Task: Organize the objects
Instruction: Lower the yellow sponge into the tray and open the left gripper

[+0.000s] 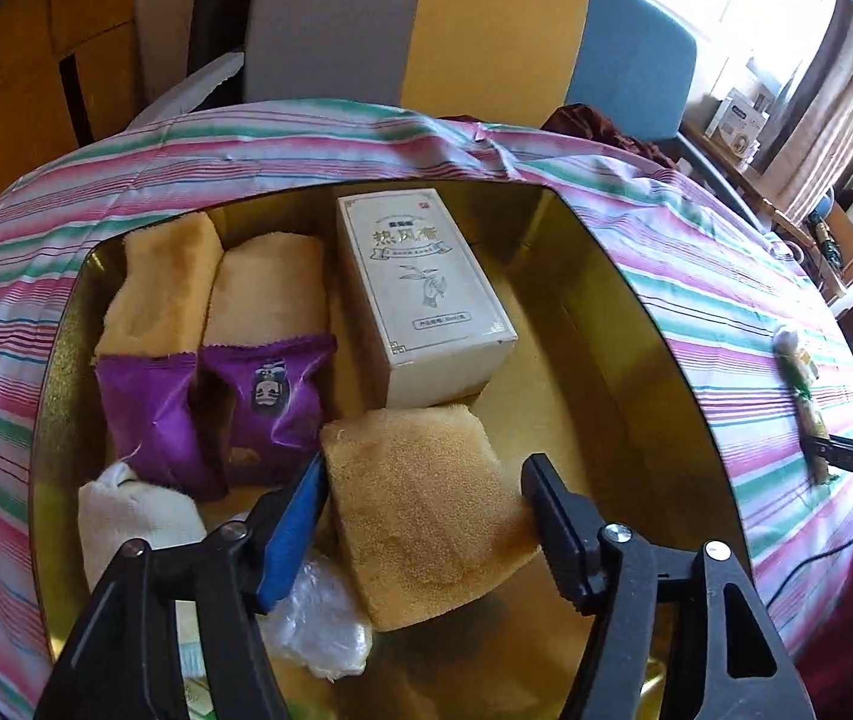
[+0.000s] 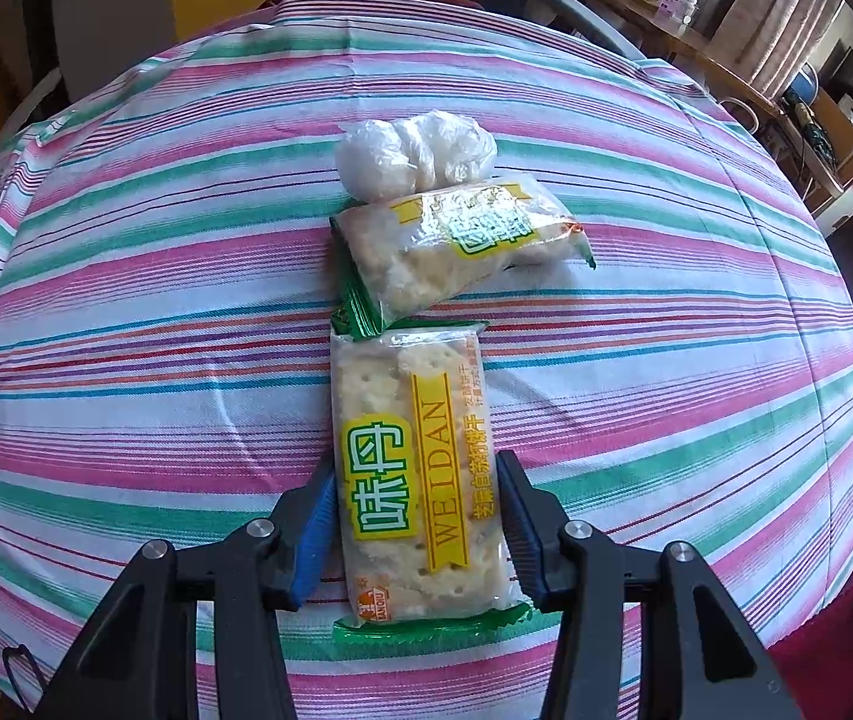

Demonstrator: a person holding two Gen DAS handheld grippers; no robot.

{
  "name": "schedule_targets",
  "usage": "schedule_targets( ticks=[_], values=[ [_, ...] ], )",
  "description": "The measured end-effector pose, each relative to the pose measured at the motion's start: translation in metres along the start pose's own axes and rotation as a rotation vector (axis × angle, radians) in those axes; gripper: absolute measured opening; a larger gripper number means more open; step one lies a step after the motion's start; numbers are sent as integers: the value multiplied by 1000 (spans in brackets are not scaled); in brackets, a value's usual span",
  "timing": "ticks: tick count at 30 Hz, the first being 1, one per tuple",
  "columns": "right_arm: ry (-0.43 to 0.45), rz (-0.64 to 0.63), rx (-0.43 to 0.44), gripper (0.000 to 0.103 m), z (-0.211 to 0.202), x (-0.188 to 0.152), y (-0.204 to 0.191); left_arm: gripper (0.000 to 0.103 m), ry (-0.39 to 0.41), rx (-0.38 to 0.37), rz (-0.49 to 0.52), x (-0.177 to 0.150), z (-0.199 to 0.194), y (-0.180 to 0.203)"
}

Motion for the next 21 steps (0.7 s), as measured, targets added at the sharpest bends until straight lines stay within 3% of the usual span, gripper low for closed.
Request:
schedule_targets(
  ticks=[3,7,14,21],
  values=[
    [1,-5,0,48,12,22,4,80,44,12,13,0,-13,-1],
    [4,-12,-5,47,9,21,6,80,79,32,-1,-5,-32,-6],
    [7,-21,-10,47,5,24,19,81,204,160,-59,-34,-81,-19],
    [8,-21,-13,47,31,35,1,82,239,224,-90,-54,-99,-28]
  ],
)
Point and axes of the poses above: each gripper's, at about its wrist camera, not at the fingertips, and z roughly the way its jaws point, y to its right, x to its top, the point moved 4 cm from there along z, roughly the way its jaws point, and after that the axes turned 11 degrees about x, right-handed, at the moved point
